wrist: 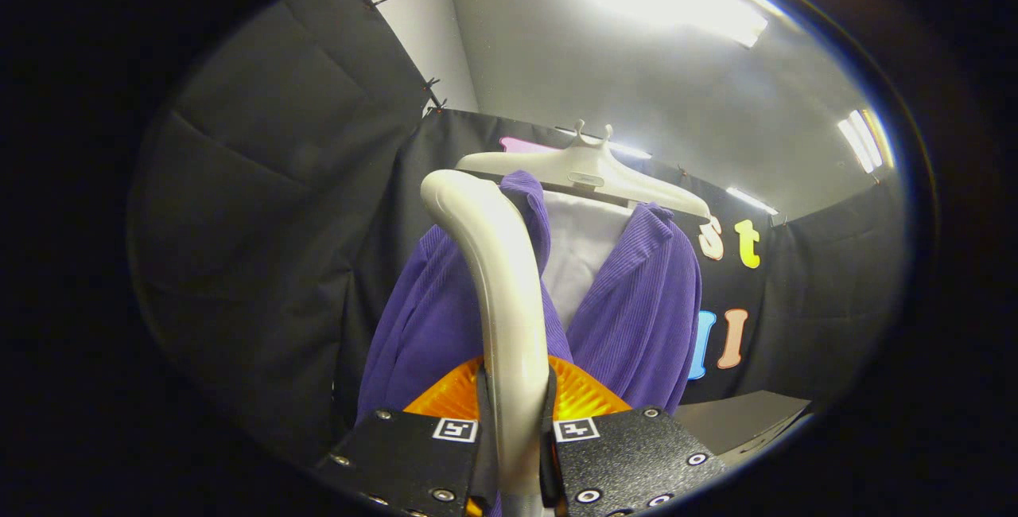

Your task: Iron the clothes twice with a garment steamer, once on the left side and once on the right side.

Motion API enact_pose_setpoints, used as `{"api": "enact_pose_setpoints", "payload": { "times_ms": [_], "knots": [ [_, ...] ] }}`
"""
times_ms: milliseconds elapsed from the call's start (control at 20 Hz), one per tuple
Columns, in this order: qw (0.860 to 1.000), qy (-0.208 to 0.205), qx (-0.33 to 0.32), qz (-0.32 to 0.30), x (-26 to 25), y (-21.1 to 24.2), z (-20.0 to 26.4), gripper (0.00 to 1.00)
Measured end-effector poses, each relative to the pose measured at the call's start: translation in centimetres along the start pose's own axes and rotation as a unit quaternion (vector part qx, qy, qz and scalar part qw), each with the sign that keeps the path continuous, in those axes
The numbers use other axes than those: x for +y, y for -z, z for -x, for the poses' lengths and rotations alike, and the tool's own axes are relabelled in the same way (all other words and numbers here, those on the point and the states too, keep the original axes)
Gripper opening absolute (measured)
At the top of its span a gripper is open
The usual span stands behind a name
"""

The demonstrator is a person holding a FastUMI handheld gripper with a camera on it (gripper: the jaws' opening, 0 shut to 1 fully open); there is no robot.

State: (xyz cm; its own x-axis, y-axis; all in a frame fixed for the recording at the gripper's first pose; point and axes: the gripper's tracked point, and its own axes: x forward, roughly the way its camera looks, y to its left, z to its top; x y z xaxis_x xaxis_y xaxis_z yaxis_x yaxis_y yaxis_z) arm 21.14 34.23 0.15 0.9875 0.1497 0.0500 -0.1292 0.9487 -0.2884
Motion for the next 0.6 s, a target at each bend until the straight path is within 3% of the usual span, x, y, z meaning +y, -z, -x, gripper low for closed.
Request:
{"api": "enact_pose_setpoints", "payload": {
  "times_ms": [600],
  "knots": [
    [0.998,0.009,0.03,0.053,0.1,5.0,-1.6,0.2]
  ]
}}
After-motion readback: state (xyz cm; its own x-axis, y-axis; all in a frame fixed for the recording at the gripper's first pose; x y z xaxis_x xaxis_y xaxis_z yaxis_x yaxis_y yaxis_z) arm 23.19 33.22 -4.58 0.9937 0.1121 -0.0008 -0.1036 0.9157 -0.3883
